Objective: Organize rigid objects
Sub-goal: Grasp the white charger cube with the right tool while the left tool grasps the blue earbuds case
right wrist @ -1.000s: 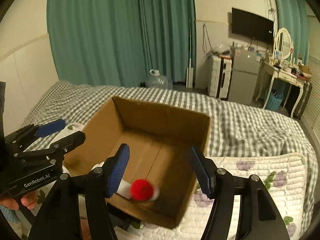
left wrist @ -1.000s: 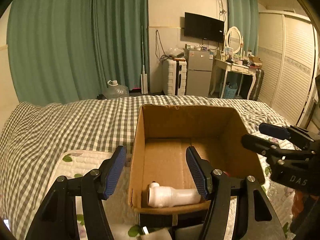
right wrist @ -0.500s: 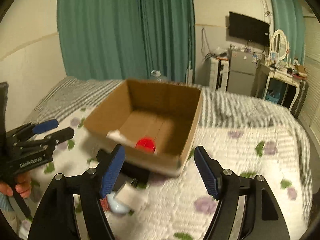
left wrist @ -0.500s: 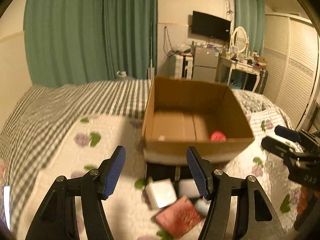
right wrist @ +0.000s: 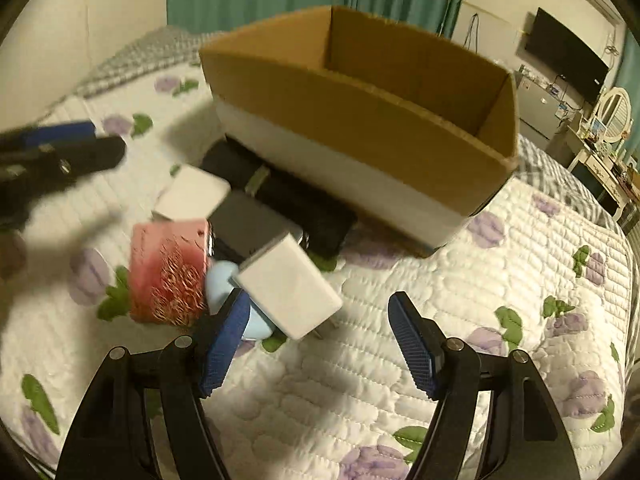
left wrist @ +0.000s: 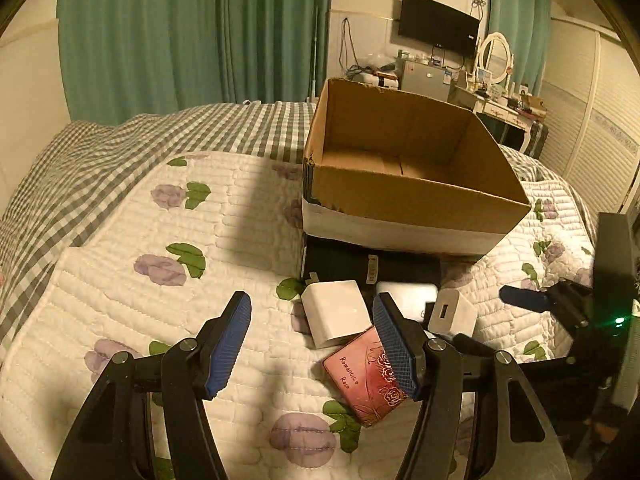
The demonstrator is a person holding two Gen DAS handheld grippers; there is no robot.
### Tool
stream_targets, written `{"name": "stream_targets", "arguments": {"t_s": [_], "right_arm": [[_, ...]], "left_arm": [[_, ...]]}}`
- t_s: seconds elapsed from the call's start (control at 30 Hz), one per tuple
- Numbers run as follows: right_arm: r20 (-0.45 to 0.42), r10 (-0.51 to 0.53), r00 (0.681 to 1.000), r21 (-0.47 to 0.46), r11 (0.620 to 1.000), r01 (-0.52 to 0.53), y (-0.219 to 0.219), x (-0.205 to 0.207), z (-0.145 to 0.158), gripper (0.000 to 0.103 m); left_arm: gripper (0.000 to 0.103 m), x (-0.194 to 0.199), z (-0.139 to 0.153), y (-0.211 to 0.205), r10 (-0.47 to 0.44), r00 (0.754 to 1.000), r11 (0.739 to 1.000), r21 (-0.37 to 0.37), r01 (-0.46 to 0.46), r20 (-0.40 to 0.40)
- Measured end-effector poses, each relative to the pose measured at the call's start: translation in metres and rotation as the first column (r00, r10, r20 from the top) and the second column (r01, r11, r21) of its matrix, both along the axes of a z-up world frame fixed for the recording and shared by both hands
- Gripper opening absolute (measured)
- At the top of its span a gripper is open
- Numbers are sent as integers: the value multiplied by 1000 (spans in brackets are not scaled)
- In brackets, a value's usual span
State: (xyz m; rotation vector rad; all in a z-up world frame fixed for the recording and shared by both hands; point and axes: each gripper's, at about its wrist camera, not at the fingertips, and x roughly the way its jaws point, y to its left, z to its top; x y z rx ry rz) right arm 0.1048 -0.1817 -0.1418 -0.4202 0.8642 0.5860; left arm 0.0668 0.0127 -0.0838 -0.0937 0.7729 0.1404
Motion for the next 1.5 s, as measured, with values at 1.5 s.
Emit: {"name": "stream_targets", "arguments": {"t_s": [1.5], "right_arm": [[-78,-186,979,110,975,194,-61,1,30,43]], "left_arm": [[55,35,-86,-112,-328,930,938,56,341,-165]]}}
